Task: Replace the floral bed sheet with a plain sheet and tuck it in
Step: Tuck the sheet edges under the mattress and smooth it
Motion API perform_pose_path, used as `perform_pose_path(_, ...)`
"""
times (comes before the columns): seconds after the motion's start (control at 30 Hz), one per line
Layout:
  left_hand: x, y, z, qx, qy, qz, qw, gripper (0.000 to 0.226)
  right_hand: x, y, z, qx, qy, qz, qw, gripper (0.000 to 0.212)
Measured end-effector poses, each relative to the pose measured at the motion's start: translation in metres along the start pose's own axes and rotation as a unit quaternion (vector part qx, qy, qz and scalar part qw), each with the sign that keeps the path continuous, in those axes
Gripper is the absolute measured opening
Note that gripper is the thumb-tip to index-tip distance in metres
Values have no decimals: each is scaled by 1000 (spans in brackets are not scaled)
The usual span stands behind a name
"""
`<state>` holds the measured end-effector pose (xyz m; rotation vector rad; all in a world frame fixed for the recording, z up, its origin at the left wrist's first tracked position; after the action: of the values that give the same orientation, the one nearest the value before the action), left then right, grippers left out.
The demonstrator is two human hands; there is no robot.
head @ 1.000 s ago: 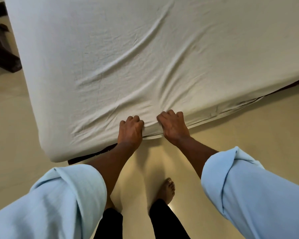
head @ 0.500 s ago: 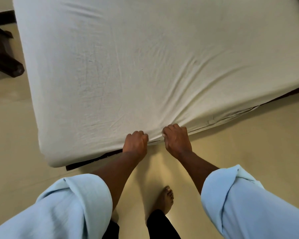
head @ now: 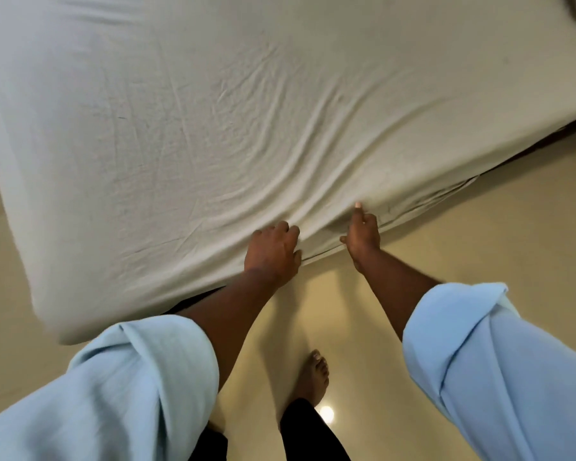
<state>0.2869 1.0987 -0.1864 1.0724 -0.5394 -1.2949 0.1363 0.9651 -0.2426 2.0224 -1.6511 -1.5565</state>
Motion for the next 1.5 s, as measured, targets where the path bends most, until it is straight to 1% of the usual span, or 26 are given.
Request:
perform_pose_path(0.07, 17, -1, 6, 15, 30, -28, 999, 28, 16, 4, -7, -26, 12, -8, 1000, 87)
perform_pose_path(0.1, 24, -1, 7, 23, 49, -34, 998, 26, 22, 6, -8, -61, 29, -8, 998, 89)
perform_pose_path(0.13, 28, -2, 10, 38, 63, -44, 996, 23, 28, 10, -4, -102, 50, -4, 994, 85)
perform_pose_path(0.2, 34, -3, 14, 72, 71, -57, 993, 21, 28, 16, 0, -155, 107, 18, 982, 63)
perform_pose_path(0.23, 36, -5, 18, 82, 65, -62, 993, 24, 28, 20, 1, -161, 125, 24, 979, 53)
perform_pose_path(0.33, 36, -8, 28, 102, 44, -78, 991, 31, 25, 28, -2, -190, 175, 50, 965, 40)
perform_pose_path(0.4, 35, -9, 33, 105, 43, -86, 990, 30, 21, 32, 0, -217, 202, 79, 952, 37)
perform_pose_path(0.47, 33, -11, 36, 109, 41, -88, 989, 28, 17, 31, 4, -217, 213, 106, 947, 35)
perform_pose_path(0.63, 34, -8, 36, 119, 41, -102, 987, 25, 13, 22, 14, -175, 207, 140, 952, 32)
perform_pose_path(0.7, 35, -7, 37, 125, 39, -108, 986, 24, 12, 24, 16, -167, 218, 142, 951, 30)
perform_pose_path(0.77, 35, -4, 38, 134, 37, -113, 984, 23, 9, 29, 18, -167, 250, 143, 943, 30)
perform_pose_path(0.83, 36, -1, 41, 140, 36, -118, 982, 22, 7, 38, 18, -190, 280, 141, 930, 31)
perform_pose_path(0.9, 35, 0, 44, 144, 38, -123, 981, 23, 8, 45, 19, -229, 289, 129, 921, 31)
perform_pose_path(1.03, 34, 0, 48, 144, 56, -151, 976, 22, 7, 49, 26, -299, 260, 87, 914, 32)
perform_pose_path(1.1, 36, 0, 49, 152, 60, -167, 972, 19, 14, 48, 23, -323, 212, 27, 922, 34)
perform_pose_path(1.17, 40, 4, 48, 164, 57, -178, 969, 18, 22, 45, 16, -315, 164, -44, 934, 37)
perform_pose_path(1.23, 43, 7, 48, 167, 57, -190, 966, 19, 28, 51, 5, -252, 128, -87, 955, 42)
perform_pose_path(1.3, 45, 8, 51, 165, 61, -198, 964, 20, 39, 64, 2, -198, 103, -81, 972, 38)
perform_pose_path(1.37, 48, 9, 56, 148, 65, -198, 967, 20, 42, 81, -1, -153, 57, -49, 985, 35)
perform_pose_path(1.43, 56, 2, 62, 117, 64, -200, 971, 23, 53, 100, -3, -83, -12, 6, 996, 40)
perform_pose_path(1.47, 60, 0, 68, 103, 66, -205, 971, 26, 62, 107, -2, -47, -39, 22, 998, 43)
perform_pose_path(1.5, 65, -3, 74, 91, 65, -204, 972, 29, 72, 110, 1, -10, -55, 20, 998, 45)
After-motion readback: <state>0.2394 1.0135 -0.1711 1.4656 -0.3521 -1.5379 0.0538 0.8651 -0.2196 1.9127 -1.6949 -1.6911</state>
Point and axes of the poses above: each hand's wrist, its own x-axis towards the middle knuckle, its own y-axis out of the back of the hand, z = x × y, the point moved 3 cm from there along x, towards the middle knuckle, and after that the axes turned 14 degrees about -x, right-handed, at the moved point
